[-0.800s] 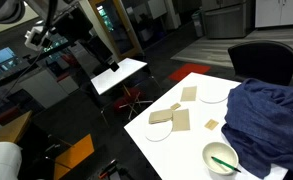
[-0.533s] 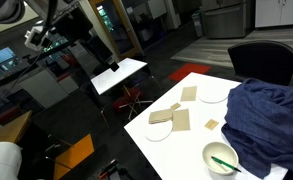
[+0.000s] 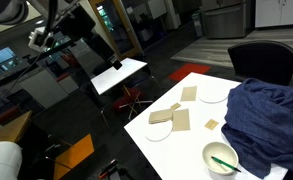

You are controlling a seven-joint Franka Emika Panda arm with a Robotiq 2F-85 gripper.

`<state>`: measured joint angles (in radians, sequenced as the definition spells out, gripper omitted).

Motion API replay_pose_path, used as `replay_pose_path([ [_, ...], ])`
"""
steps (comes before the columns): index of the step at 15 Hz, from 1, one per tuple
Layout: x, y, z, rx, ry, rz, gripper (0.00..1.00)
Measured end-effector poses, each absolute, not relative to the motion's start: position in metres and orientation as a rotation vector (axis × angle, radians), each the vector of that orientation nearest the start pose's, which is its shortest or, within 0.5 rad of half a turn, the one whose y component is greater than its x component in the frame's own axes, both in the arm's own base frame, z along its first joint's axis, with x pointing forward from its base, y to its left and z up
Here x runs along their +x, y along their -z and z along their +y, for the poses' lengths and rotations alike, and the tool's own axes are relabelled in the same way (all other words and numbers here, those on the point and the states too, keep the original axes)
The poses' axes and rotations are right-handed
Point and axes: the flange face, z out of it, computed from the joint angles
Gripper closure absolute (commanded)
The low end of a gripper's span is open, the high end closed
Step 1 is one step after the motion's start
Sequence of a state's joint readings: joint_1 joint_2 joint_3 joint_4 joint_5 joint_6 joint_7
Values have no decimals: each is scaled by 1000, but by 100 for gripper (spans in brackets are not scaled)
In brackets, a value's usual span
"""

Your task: Remove the pen from the bowl and put it on the table

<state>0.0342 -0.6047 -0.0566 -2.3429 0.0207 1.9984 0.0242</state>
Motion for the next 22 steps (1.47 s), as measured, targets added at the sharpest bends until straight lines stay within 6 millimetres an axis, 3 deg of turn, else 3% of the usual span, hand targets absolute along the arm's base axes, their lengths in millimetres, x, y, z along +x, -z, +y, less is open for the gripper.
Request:
replay_pose_path([
  [4,421,-556,-6,-3046,538,369,0],
  [9,457,-504,-7,-3041,650,763,0],
  [16,479,-429,-44,-2985,588,1364,0],
  [22,495,-358,-75,-2851,564,1659,0],
])
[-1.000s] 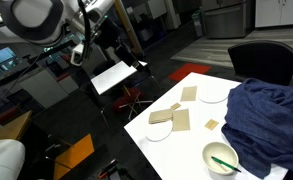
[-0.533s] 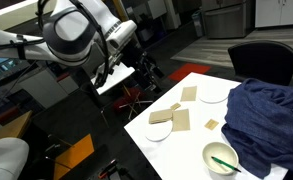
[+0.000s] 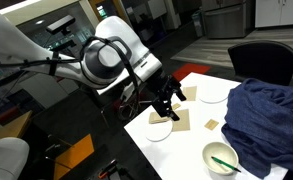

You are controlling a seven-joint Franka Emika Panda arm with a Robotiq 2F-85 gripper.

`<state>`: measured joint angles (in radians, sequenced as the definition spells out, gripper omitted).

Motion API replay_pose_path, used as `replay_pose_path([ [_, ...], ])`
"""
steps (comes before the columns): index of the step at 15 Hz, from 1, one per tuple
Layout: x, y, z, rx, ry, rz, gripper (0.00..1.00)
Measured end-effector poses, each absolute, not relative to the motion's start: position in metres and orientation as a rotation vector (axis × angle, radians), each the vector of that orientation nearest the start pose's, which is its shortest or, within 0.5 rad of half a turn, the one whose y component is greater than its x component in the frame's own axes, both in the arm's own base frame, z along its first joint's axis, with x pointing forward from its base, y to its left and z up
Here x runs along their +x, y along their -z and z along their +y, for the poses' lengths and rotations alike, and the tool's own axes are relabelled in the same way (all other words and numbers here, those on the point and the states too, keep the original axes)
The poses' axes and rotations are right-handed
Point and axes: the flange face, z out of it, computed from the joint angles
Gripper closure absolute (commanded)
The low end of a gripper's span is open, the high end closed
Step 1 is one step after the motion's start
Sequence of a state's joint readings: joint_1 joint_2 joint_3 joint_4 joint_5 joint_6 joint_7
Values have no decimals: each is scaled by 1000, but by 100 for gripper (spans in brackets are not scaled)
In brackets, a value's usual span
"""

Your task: Remove the pen from the bowl and put it on the table

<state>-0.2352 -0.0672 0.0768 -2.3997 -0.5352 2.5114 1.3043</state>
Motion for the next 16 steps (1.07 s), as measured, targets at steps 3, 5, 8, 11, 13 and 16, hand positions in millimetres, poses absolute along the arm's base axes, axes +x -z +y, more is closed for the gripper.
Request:
replay_pose_path([
  [3,499,-328,-91,-2821,608,1736,0],
  [5,501,-309,-102,-2814,634,1787,0],
  [8,506,-279,-113,-2816,644,1822,0],
  [11,513,-249,-119,-2825,602,1821,0],
  [13,517,-229,-123,-2839,570,1824,0],
  [16,522,-201,-128,-2846,510,1865,0],
])
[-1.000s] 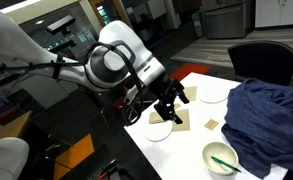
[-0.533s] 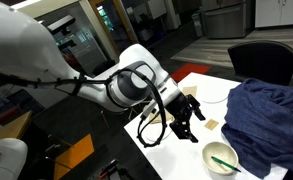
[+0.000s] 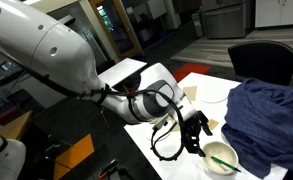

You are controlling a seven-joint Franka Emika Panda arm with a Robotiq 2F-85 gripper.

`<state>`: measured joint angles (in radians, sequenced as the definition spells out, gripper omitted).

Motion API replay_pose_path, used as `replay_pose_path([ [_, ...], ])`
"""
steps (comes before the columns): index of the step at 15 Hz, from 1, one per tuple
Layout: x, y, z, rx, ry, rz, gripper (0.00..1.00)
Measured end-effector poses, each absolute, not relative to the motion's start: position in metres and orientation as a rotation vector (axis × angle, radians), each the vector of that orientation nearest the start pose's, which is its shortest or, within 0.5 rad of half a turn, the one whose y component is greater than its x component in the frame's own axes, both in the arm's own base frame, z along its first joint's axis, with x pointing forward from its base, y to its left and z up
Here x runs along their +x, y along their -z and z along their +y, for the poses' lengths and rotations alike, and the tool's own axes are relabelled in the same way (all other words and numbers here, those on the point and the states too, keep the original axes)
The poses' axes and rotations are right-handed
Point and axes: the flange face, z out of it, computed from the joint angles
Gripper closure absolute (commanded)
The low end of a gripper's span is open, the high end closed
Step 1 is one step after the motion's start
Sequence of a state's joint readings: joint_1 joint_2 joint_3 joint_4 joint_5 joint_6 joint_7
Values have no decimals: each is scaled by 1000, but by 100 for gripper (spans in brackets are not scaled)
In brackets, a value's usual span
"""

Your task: Remove the pen from the bowl and put it on the table

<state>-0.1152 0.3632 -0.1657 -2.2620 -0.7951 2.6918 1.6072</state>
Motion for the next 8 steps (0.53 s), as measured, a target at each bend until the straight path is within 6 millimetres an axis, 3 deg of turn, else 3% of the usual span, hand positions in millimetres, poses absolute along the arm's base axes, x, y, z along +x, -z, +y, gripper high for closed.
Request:
replay_pose_path([
  [3,524,-188,-131,-2845,473,1891,0],
  [8,525,-188,-131,-2840,473,1905,0],
])
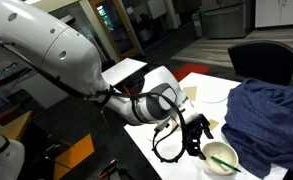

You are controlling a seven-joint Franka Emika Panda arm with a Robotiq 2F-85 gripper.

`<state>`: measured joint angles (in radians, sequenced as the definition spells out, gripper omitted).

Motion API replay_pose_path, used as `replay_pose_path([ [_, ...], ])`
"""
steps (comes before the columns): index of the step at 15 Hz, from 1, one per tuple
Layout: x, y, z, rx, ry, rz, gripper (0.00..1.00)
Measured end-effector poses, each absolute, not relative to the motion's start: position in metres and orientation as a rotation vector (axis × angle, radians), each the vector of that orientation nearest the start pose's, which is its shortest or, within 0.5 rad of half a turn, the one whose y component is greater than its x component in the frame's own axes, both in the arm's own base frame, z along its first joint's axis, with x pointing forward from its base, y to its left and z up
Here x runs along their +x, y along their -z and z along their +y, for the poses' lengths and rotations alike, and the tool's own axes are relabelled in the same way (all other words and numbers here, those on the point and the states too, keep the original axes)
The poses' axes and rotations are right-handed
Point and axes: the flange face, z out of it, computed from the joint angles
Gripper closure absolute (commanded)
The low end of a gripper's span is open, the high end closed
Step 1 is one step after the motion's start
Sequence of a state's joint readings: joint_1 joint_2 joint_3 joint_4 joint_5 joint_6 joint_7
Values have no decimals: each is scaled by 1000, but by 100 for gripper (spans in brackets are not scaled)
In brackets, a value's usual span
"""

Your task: Remove the pen from the bowl and put it on the table

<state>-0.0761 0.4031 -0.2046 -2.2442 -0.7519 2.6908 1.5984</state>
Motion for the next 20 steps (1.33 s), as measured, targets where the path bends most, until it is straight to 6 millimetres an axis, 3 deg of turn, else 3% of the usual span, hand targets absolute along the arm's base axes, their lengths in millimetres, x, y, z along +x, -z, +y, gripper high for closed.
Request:
replay_pose_path([
  [3,524,-187,-135,-2789,461,1974,0],
  [10,524,-169,-140,-2688,393,2115,40],
  [20,543,-139,-143,-2617,414,2219,47],
])
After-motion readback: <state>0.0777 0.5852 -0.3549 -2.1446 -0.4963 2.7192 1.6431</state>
